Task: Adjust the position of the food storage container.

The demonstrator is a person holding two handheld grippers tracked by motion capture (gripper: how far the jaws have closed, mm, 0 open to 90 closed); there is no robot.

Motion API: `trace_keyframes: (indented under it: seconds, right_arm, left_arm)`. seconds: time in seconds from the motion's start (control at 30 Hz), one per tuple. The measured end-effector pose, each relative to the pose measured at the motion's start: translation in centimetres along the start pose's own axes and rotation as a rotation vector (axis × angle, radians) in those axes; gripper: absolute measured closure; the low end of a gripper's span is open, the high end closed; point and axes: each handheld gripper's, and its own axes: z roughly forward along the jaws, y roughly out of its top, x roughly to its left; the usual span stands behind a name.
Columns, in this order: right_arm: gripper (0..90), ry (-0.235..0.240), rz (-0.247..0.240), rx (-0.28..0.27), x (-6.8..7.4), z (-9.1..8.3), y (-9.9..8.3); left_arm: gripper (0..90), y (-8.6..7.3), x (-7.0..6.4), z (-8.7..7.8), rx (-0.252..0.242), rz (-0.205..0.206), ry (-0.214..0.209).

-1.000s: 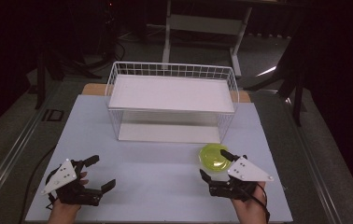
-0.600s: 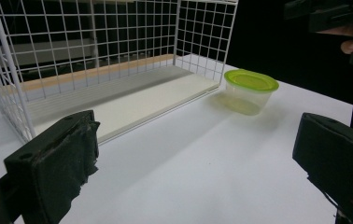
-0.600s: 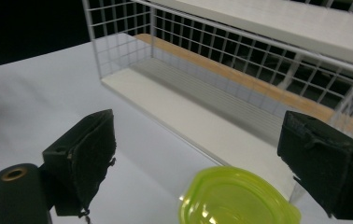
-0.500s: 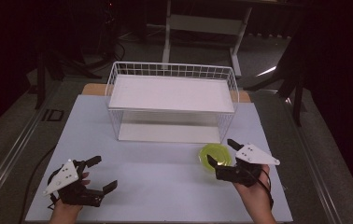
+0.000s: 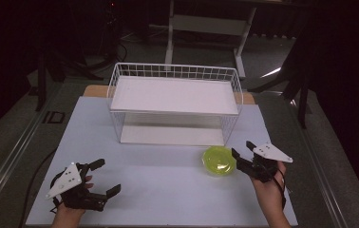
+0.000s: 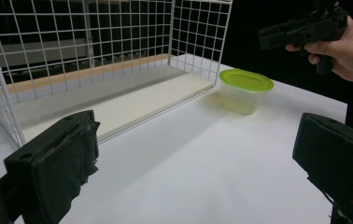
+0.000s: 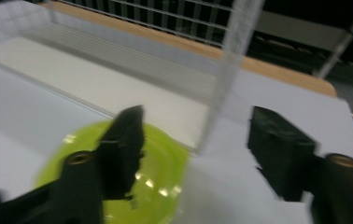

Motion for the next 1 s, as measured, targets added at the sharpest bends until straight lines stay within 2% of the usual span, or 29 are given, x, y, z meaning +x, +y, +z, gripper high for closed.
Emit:
trace_keyframes:
  seconds: [0.07, 0.1, 0.27, 0.3, 0.33, 0.43, 0.47, 0.73, 1.0]
  right_arm:
    - [47.5, -0.035, -0.008, 0.025, -0.6, 0.2, -0.9]
    - [47.5, -0.035, -0.008, 0.025, -0.6, 0.2, -0.9]
    - [60.2, -0.074, 0.007, 0.084, -1.7, 0.8, -2.4]
    - [70.1, -0.085, 0.011, 0.112, -2.1, 1.0, -2.9]
    - [70.1, -0.085, 0.011, 0.112, -2.1, 1.0, -2.9]
    - [87.6, -0.082, 0.014, 0.170, -2.1, 1.4, -3.7]
    - [89.8, -0.061, 0.015, 0.198, -1.9, 1.8, -4.2]
    - [90.0, 0.000, 0.035, 0.257, -1.0, 3.0, -5.6]
    - [90.0, 0.061, -0.013, 0.303, 1.1, 4.0, -6.1]
  left_arm:
    - [1.1, 0.0, 0.0, 0.0, 0.001, 0.003, -0.001]
    - [1.1, 0.0, 0.0, 0.0, 0.001, 0.003, -0.001]
    - [1.1, 0.0, 0.0, 0.0, 0.002, 0.000, -0.002]
    - [1.1, 0.0, 0.0, 0.1, 0.003, 0.001, -0.003]
    - [1.1, 0.0, 0.0, 0.1, 0.004, 0.001, -0.003]
    - [1.1, -0.1, 0.1, 0.1, 0.008, 0.001, -0.005]
    - [1.1, -0.1, 0.1, 0.1, 0.008, 0.001, -0.005]
    - [1.1, 0.0, 0.1, 0.1, 0.003, -0.002, -0.005]
    - [1.1, 0.0, 0.0, 0.0, -0.001, -0.003, -0.006]
